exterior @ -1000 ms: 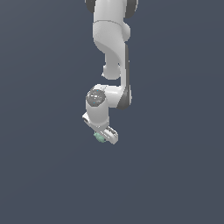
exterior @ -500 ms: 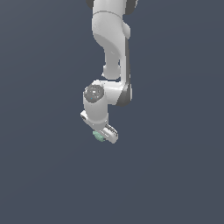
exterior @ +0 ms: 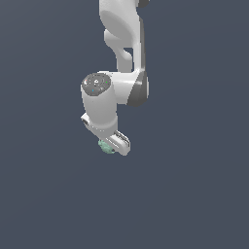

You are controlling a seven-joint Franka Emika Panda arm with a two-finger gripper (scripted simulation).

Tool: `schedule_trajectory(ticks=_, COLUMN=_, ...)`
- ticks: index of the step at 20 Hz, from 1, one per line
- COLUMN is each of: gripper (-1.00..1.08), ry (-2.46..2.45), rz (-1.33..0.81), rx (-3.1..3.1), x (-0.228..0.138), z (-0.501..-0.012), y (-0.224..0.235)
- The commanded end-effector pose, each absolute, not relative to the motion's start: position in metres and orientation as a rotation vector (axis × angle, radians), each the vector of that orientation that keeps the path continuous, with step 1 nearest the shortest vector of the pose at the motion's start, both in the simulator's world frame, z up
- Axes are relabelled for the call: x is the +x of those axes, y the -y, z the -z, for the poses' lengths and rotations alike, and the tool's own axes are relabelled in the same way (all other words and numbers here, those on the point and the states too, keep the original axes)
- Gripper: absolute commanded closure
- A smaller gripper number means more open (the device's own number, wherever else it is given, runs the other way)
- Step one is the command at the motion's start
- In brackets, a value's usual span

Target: Pick up the object and move it to a goal position.

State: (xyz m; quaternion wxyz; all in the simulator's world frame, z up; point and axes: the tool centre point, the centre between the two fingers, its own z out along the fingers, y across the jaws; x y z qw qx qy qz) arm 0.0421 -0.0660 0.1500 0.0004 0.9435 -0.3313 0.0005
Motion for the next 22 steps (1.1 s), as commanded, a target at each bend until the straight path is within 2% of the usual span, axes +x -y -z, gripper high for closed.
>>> schedule_trajectory(ticks=1, gripper=1.08, ry=1.041, rz=-0.002, rx=2.963, x=0.049, z=-0.176, y=0.068)
schedule_trajectory(ticks=12, gripper=1.08, ry=1.041, rz=-0.002, rx=2.962, x=0.079, z=-0.282, y=0.077)
schedule_trajectory(ticks=22, gripper=1.08, ry=1.039, rz=-0.001, rx=2.963, x=0.099, z=-0.346, y=0.081)
